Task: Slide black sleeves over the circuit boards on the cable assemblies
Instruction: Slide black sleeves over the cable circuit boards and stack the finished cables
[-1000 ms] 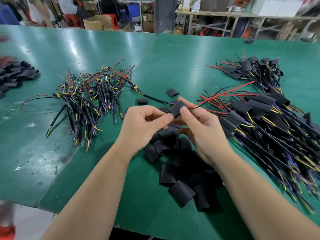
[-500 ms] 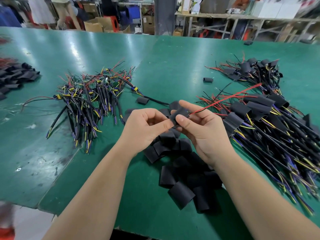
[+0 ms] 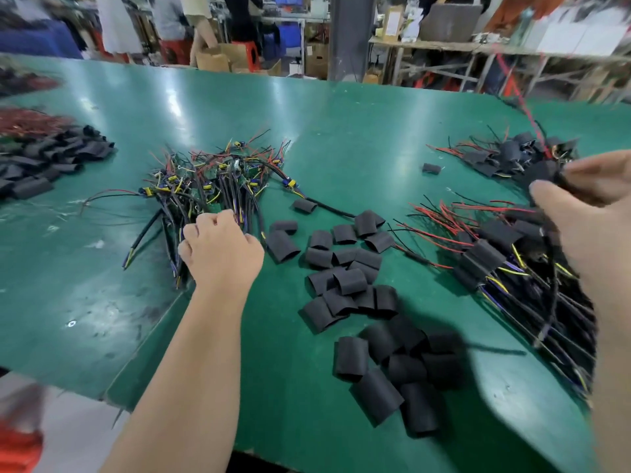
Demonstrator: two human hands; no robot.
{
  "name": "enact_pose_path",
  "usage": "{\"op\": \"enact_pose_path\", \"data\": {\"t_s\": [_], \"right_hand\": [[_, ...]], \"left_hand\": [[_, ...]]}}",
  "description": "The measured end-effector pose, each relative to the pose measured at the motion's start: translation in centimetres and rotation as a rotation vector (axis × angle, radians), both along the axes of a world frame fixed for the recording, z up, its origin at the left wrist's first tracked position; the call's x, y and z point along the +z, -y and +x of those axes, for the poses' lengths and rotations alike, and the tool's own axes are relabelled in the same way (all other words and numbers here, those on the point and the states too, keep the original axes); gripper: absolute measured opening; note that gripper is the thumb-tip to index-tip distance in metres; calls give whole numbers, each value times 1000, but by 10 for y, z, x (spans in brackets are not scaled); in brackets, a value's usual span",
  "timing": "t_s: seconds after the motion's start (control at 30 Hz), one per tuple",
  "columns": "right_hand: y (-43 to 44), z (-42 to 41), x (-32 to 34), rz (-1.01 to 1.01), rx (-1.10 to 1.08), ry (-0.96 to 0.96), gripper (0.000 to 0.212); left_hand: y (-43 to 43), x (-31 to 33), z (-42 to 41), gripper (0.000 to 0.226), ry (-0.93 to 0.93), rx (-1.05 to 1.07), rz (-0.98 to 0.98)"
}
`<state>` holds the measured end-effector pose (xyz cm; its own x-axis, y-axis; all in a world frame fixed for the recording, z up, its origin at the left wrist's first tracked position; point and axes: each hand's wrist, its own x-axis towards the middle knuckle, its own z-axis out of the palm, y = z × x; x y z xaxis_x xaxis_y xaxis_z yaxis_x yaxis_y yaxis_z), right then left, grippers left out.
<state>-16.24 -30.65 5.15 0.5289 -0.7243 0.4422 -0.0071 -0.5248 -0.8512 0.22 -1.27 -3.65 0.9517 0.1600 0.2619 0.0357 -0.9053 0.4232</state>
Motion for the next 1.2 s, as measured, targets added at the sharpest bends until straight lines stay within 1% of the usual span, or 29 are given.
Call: {"op": "enact_pose_path", "data": {"t_s": [0.03,0.07,0.17,0.23,0.27,0.33,0.37,0.4,0.47,0.57,0.67,0.7,0.77,0.83,0.87,0.9,1.0,1.1,1.2], "right_hand": [[0,1,-2,-144,-32,-112,14],[-2,3,-6,-233,-45,-198,14],[-13,9,-27,-426,-90,-509,19],[-18,12,-36,-465,-77,-648,19],[-20,14,-38,-474,-70,-663,18],[-25,15,-38,-482,-59,-622,17],[-28,16,-39,-481,-54,-597,17],[-30,17,-40,-477,-50,-576,18],[-35,17,-41,-455,-39,-551,17],[-39,18,-43,-420,-41,-492,16],[-40,18,-46,-411,-30,-437,15],[-41,19,-47,-412,-24,-424,15],[-42,19,-48,-407,-18,-396,14],[-44,19,-48,-399,-21,-362,13],[-45,20,-48,-396,-22,-346,13],[-46,20,-48,-397,-21,-333,12],[-48,20,-49,-403,3,-306,13],[-49,20,-48,-402,28,-293,13],[-49,21,-49,-413,46,-284,12]], "left_hand": [[-1,0,1,40,-38,4,37],[-1,-1,2,38,-62,6,77],[-2,4,5,31,-23,22,95],[-5,9,12,31,24,60,50],[-8,12,17,33,1,86,33],[-16,16,28,40,-127,133,48],[-22,17,33,40,-186,141,66],[-28,17,37,36,-211,139,72],[-39,18,46,23,-183,116,24],[-48,20,53,31,-162,98,-45],[-54,24,58,40,-203,131,-118],[-57,26,58,38,-219,136,-142],[-62,29,63,25,-244,122,-231],[-65,32,65,21,-318,62,-379],[-65,34,64,19,-333,43,-415],[-65,36,63,16,-301,35,-406],[-66,44,56,16,-120,66,-262],[-63,54,50,10,11,-37,-252],[-52,62,44,10,56,-143,-132]]}}
